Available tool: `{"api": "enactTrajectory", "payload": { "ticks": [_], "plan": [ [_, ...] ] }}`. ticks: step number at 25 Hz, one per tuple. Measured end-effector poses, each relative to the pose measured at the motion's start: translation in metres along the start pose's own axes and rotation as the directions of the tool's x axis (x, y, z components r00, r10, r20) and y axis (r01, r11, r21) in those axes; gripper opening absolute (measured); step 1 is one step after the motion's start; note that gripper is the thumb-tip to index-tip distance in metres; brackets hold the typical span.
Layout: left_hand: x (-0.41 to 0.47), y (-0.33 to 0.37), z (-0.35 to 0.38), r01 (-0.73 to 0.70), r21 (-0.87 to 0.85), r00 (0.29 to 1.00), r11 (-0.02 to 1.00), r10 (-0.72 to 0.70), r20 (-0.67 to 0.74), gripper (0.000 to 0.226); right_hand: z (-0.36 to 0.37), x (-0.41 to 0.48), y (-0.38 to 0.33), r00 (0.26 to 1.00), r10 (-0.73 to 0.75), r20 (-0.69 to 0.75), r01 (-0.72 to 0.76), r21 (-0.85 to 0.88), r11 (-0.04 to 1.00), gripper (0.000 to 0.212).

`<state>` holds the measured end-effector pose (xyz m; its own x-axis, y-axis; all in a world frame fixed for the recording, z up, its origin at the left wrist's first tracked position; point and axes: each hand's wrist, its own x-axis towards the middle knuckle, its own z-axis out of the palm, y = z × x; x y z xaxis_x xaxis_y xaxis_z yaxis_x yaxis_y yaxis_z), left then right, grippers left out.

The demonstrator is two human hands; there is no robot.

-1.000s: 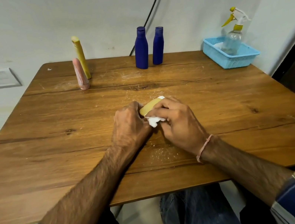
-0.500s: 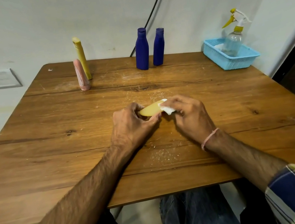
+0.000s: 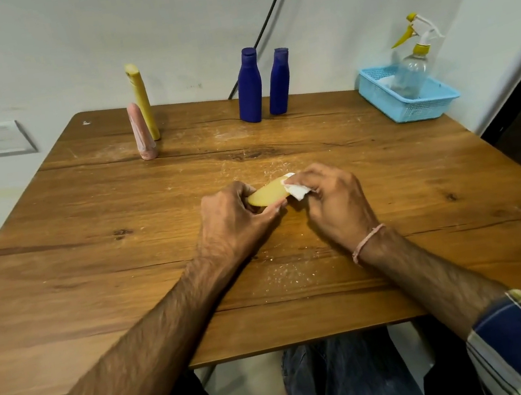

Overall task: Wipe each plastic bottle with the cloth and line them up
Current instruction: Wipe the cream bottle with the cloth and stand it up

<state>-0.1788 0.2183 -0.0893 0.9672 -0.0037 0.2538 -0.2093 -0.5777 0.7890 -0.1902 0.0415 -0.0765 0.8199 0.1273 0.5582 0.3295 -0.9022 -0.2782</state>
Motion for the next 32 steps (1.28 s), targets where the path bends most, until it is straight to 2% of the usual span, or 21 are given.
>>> {"api": "enactTrajectory", "payload": {
  "ticks": [5, 6, 10, 14, 15, 19, 21, 24, 25, 28, 31, 32],
  "plan": [
    [-0.002, -0.002, 0.0, -0.015, 0.012, 1.0, 1.0, 0.016, -0.025, 0.039, -0.008, -0.004, -0.022, 0.956, -0.274, 0.108, 0.254, 0.166, 0.953, 0.034],
    [-0.001, -0.001, 0.0, -0.017, 0.01, 1.0, 1.0, 0.018, -0.025, 0.041, -0.009, -0.001, -0.015, 0.958, -0.265, 0.108, 0.247, 0.153, 0.957, 0.032],
    [0.0, 0.002, -0.002, -0.01, 0.025, 1.0, 1.0, 0.011, -0.028, 0.048, -0.005, 0.003, -0.003, 0.999, -0.05, -0.001, 0.05, 0.083, 0.995, 0.032],
    [-0.001, 0.0, -0.002, 0.028, -0.041, 0.999, 0.999, -0.029, -0.014, 0.04, -0.005, -0.007, -0.012, 0.977, -0.214, 0.028, 0.207, 0.16, 0.965, 0.031],
    [-0.001, 0.0, -0.002, 0.024, -0.038, 1.0, 0.999, -0.024, -0.012, 0.042, -0.004, -0.004, -0.005, 0.978, -0.207, 0.021, 0.202, 0.14, 0.969, 0.031],
    [0.003, 0.001, -0.004, 0.037, -0.014, 0.999, 0.999, -0.038, -0.004, 0.044, 0.005, 0.006, 0.013, 0.998, 0.041, -0.052, -0.038, 0.042, 0.998, 0.033],
    [0.002, 0.001, -0.005, 0.07, -0.059, 0.997, 0.996, -0.07, -0.007, 0.037, 0.007, -0.001, -0.003, 0.997, 0.027, -0.067, -0.02, 0.103, 0.994, 0.032],
    [0.0, 0.001, -0.005, 0.136, -0.159, 0.991, 0.978, -0.133, 0.028, 0.036, 0.007, -0.012, -0.011, 0.989, -0.121, -0.08, 0.133, 0.172, 0.976, 0.031],
    [0.001, 0.002, -0.005, 0.166, -0.192, 0.986, 0.967, -0.161, 0.042, 0.038, 0.008, -0.009, -0.005, 0.991, -0.103, -0.087, 0.116, 0.155, 0.981, 0.032],
    [0.005, 0.001, -0.006, 0.279, -0.286, 0.96, 0.917, -0.268, 0.076, 0.039, 0.011, -0.001, 0.005, 0.989, 0.088, -0.115, -0.074, 0.118, 0.99, 0.04],
    [0.009, -0.002, -0.006, 0.389, -0.419, 0.92, 0.82, -0.366, 0.137, 0.045, 0.01, -0.009, -0.01, 0.988, 0.111, -0.11, -0.075, 0.291, 0.954, 0.04],
    [0.011, -0.002, -0.007, 0.42, -0.469, 0.906, 0.777, -0.387, 0.171, 0.044, 0.008, -0.009, -0.013, 0.98, 0.172, -0.099, -0.122, 0.384, 0.915, 0.04]
  ]
}}
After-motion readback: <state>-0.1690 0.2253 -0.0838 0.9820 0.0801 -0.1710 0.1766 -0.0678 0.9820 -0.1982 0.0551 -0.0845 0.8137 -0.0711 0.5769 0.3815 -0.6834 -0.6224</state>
